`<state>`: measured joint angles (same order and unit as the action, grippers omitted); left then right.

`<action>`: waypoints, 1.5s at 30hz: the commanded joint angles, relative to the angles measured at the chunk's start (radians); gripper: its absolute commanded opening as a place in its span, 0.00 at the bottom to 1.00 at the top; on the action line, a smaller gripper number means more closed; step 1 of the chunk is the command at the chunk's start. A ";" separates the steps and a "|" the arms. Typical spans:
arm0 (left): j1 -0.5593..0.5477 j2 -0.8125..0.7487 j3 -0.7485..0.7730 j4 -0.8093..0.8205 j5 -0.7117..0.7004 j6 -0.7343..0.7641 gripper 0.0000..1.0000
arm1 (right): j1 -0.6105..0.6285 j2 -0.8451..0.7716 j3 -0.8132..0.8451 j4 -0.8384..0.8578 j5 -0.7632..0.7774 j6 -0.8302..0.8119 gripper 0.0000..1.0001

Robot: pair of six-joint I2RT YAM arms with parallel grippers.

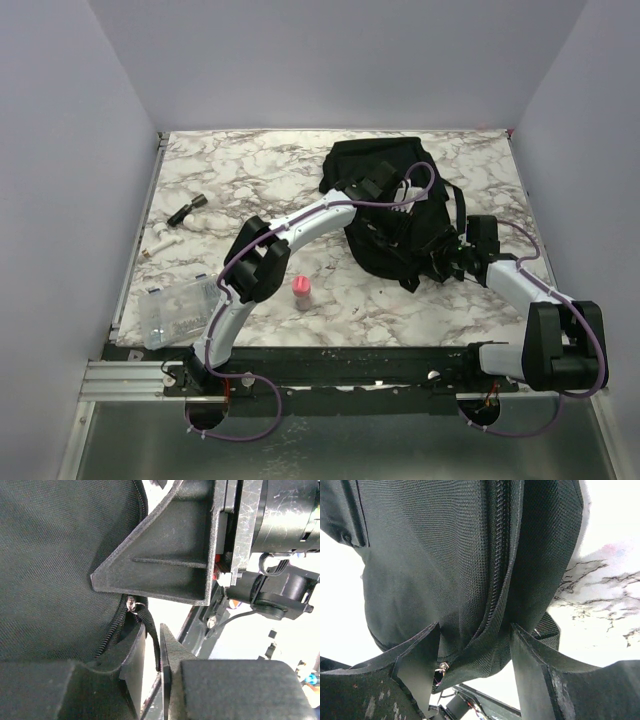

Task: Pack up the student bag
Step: Zip the student bag at the center of the board.

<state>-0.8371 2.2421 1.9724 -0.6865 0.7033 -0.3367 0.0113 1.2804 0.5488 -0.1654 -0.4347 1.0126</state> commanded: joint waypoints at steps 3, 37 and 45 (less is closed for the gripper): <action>0.004 -0.039 0.003 0.025 0.038 -0.014 0.03 | -0.005 0.005 -0.009 0.009 -0.014 -0.006 0.60; 0.064 -0.229 -0.336 0.339 -0.033 -0.150 0.00 | -0.200 -0.007 0.191 -0.295 0.080 -0.394 0.67; 0.007 -0.239 -0.348 0.361 -0.006 -0.173 0.00 | -0.176 -0.137 0.013 -0.117 -0.091 -0.048 0.70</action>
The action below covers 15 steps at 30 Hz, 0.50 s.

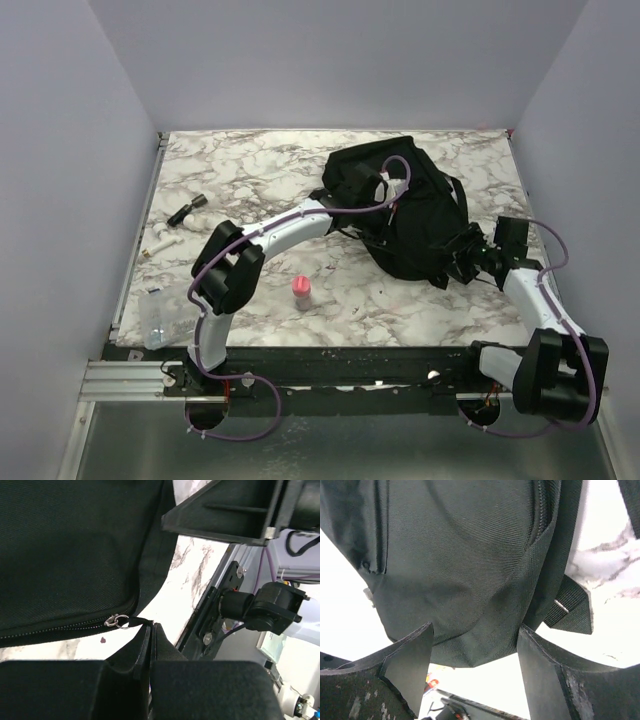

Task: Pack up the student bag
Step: Zip the student bag at the center of the board.

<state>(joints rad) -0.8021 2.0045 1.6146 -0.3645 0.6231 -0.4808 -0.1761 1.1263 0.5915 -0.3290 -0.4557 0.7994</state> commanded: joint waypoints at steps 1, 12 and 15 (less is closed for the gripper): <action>-0.029 0.000 0.004 0.038 0.073 -0.030 0.00 | 0.014 0.028 -0.019 0.038 -0.067 0.168 0.70; 0.021 -0.025 -0.049 0.030 0.042 -0.041 0.00 | 0.021 0.003 -0.038 -0.139 0.001 0.025 0.71; 0.035 -0.028 -0.041 0.029 0.053 -0.038 0.00 | 0.020 -0.112 -0.061 -0.203 0.011 0.030 0.72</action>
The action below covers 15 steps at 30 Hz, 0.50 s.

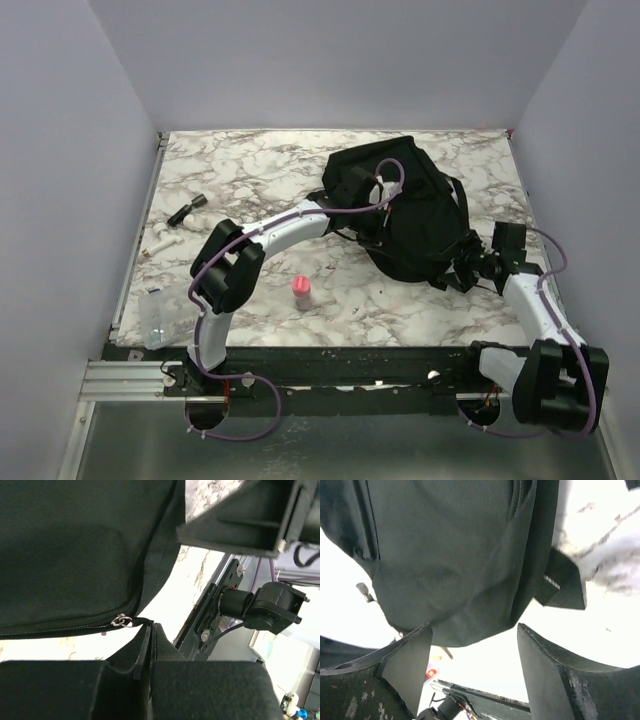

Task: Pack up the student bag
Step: Zip the student bag at the center of the board.

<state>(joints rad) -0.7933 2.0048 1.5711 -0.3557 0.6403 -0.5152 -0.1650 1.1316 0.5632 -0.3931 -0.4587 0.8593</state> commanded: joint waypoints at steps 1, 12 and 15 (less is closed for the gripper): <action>0.028 -0.030 0.006 0.020 0.041 -0.003 0.00 | 0.009 -0.145 -0.035 -0.163 0.002 -0.017 0.74; -0.055 -0.029 0.021 0.024 0.087 -0.037 0.00 | 0.055 -0.126 -0.106 0.087 -0.113 0.321 0.74; -0.065 -0.035 0.003 0.024 0.070 -0.037 0.00 | 0.091 -0.056 -0.077 0.149 -0.045 0.348 0.70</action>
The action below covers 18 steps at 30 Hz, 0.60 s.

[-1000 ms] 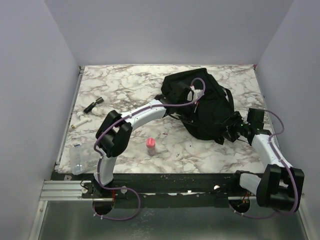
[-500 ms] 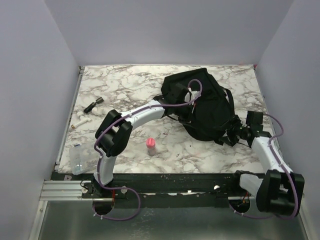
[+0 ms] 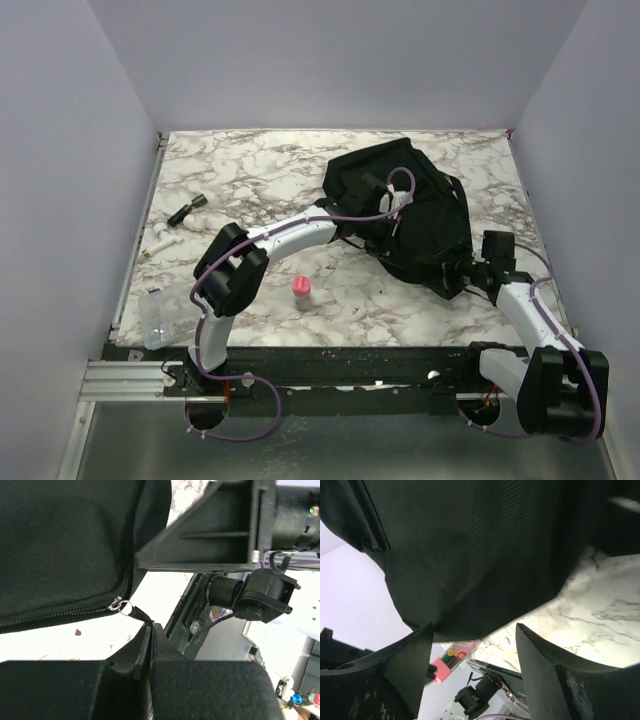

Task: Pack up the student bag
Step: Zip the student bag at the center of the board.

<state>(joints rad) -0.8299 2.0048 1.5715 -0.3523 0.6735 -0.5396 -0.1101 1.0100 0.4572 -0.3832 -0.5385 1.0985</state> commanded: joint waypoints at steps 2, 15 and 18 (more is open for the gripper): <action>-0.013 -0.050 -0.024 0.010 0.006 0.000 0.00 | 0.038 0.122 0.052 0.148 0.049 0.092 0.66; 0.239 -0.037 -0.117 -0.068 -0.290 0.081 0.00 | 0.038 0.161 0.045 0.135 0.100 -0.033 0.00; 0.280 0.001 -0.077 -0.108 -0.305 0.098 0.00 | 0.038 0.180 0.082 0.131 0.051 -0.128 0.01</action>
<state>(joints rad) -0.6106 1.9564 1.4498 -0.3794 0.4900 -0.4938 -0.0708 1.1778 0.4782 -0.2634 -0.4805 1.1061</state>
